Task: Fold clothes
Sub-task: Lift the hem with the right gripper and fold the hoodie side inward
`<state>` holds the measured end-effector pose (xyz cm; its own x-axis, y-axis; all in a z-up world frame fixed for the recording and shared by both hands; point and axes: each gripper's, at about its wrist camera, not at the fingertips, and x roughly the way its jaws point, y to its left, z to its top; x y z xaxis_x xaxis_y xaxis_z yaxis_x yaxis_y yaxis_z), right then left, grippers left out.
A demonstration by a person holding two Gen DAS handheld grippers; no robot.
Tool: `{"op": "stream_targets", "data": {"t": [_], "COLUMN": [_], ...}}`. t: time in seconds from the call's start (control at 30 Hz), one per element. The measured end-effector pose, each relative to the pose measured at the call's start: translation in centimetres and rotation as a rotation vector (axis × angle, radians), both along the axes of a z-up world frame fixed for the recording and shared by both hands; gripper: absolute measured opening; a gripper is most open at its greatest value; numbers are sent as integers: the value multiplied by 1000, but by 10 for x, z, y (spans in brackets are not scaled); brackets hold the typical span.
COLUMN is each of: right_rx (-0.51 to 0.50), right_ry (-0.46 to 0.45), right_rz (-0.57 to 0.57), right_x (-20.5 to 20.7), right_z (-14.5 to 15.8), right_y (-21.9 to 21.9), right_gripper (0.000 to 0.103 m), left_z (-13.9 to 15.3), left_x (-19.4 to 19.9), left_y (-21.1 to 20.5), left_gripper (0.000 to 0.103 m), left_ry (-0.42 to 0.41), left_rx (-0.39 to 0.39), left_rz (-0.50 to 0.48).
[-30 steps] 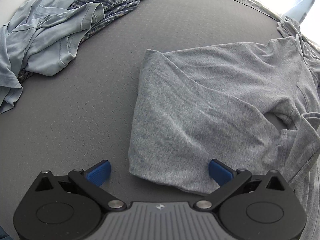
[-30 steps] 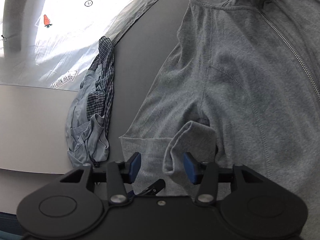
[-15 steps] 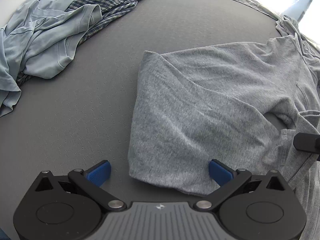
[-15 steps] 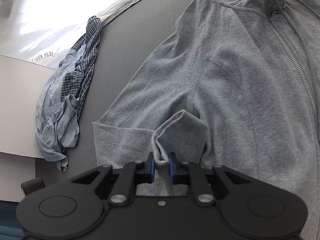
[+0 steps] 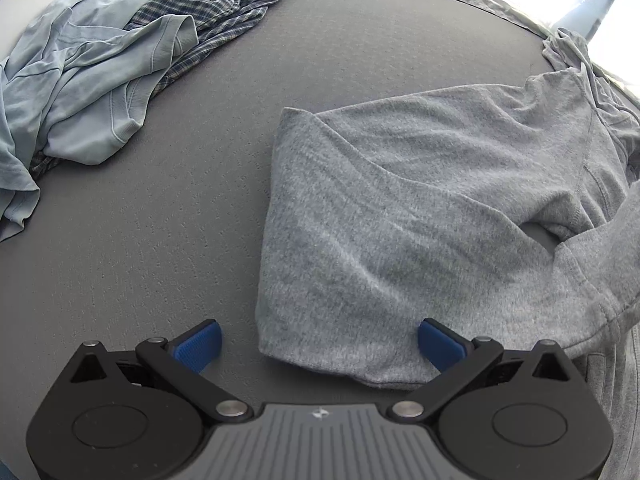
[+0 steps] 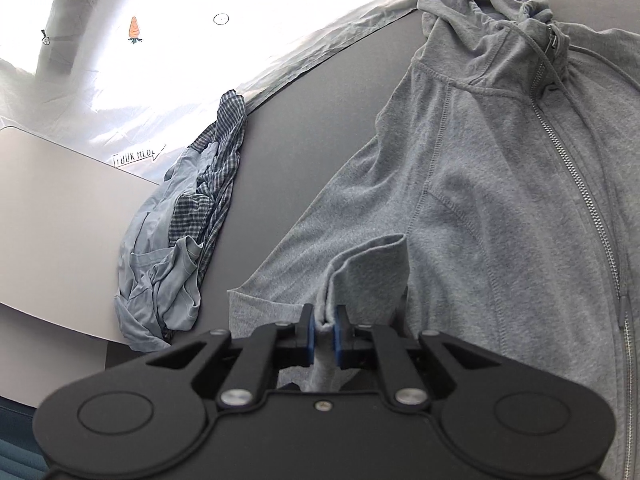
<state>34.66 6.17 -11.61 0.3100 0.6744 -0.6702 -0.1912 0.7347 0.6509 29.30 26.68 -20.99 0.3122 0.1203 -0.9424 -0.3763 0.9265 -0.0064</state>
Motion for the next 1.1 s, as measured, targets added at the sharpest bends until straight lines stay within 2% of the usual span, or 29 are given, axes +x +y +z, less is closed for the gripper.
{"op": "stream_targets", "data": {"t": [0.07,0.2,0.47,0.6,0.83,1.1], "right_rx": [-13,-22,-68,-85,-75,-98], "right_ry": [-45,-76,-204,-282,-337,-355], "right_rz": [6,-2,-20,-40,-132,-188], "right_x": [-1,2,24,39,62,86], "right_z": [6,15,48,64,66,42], "right_y": [-8,-30,-91,-125,-196,-268], "right_gripper": [9,8,8,8,8,8], "left_z": [6,20,52,60,53,23], "left_x": [1,6,14,20,27,30], "left_y": [-1,-13,-67,-100,-156,-205], "left_gripper": [103,103,103,103,103,103], "left_ry": [-16,-44,-115,-144,-148,-92], "left_rx": [-4,-1,-16,-17,61,143], "left_rz": [14,41,64,40,8,41]}}
